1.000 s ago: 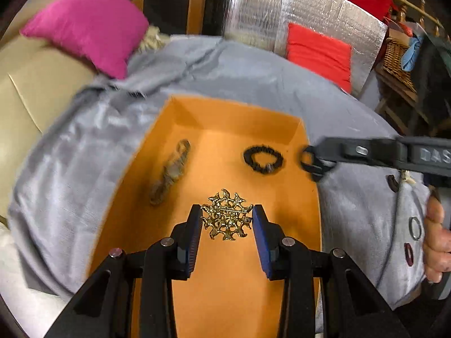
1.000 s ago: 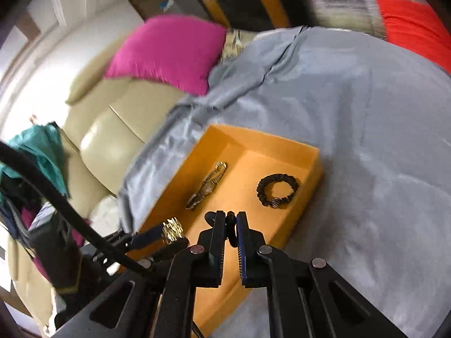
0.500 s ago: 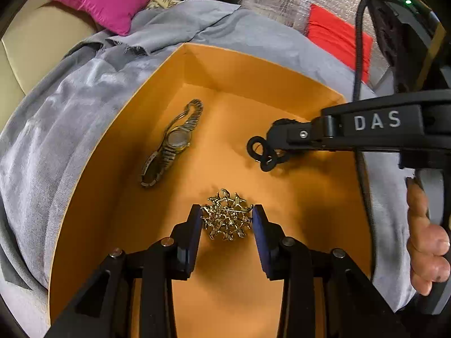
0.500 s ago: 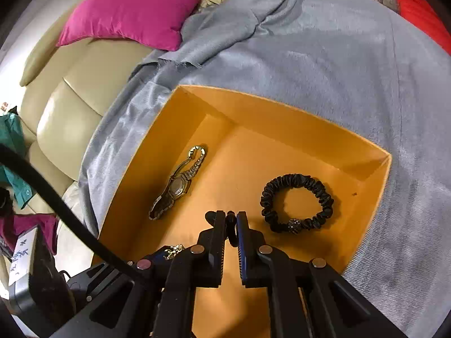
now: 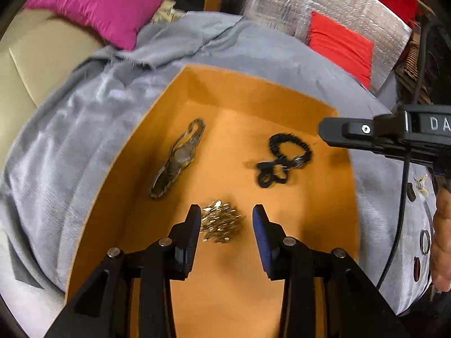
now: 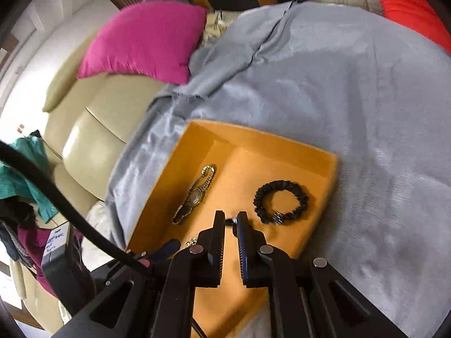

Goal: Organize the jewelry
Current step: 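Move both open grippers from the orange box back over the table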

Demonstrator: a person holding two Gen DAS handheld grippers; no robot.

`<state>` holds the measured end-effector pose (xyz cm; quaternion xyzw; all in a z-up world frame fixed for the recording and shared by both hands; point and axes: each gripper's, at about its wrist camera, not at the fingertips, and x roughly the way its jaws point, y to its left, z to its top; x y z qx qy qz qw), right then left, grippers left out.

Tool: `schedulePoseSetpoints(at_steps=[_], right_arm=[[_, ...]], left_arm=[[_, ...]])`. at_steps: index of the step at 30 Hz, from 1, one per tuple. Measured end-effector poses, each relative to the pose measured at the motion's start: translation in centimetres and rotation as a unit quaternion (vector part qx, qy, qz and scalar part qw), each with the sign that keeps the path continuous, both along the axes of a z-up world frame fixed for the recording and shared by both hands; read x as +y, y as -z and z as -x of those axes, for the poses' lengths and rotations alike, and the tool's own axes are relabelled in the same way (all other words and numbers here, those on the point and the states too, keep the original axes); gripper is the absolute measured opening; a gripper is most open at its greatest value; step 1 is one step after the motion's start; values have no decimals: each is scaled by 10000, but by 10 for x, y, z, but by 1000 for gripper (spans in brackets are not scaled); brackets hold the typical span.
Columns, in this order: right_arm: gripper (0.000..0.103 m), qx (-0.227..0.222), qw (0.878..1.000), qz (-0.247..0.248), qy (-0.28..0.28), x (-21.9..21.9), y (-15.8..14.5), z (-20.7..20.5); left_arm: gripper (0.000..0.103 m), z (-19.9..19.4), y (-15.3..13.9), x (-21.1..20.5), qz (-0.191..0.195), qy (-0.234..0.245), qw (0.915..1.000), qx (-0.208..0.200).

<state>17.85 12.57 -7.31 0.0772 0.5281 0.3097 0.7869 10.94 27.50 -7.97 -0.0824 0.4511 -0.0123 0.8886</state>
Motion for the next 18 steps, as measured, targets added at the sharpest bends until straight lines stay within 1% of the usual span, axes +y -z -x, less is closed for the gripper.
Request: schedulePoseSetpoints(at_steps=[1, 3, 7, 10, 11, 12, 13, 14, 16, 18], right_arm=[[10, -67, 9999, -38, 75, -11, -6, 5], [10, -135, 9997, -106, 156, -29, -15, 13], [10, -283, 9988, -179, 360, -73, -31, 32], [10, -391, 9972, -212, 601, -124, -42, 51], [11, -419, 9967, -208, 665, -136, -44, 55], [13, -449, 9957, -195, 790, -160, -46, 63], [23, -452, 9950, -187, 869, -171, -46, 67], [37, -446, 9933, -173, 1051, -196, -45, 75], [50, -486, 9887, -173, 1404, -238, -43, 87], [50, -512, 9841, -174, 1694, -274, -41, 98]], left_arm=[[40, 3, -6, -5, -59, 39, 10000, -66], [47, 8, -20, -18, -190, 128, 9995, -219], [49, 18, -47, -48, -376, 389, 9972, -507], [51, 28, -65, -83, -462, 653, 9945, -670], [52, 29, -69, -95, -480, 762, 9933, -726], [55, 32, -72, -106, -494, 857, 9921, -768], [56, 33, -74, -119, -512, 965, 9908, -804], [56, 35, -75, -135, -532, 1095, 9892, -820], [56, 36, -71, -163, -558, 1318, 9866, -782], [56, 38, -63, -189, -571, 1496, 9846, -697]])
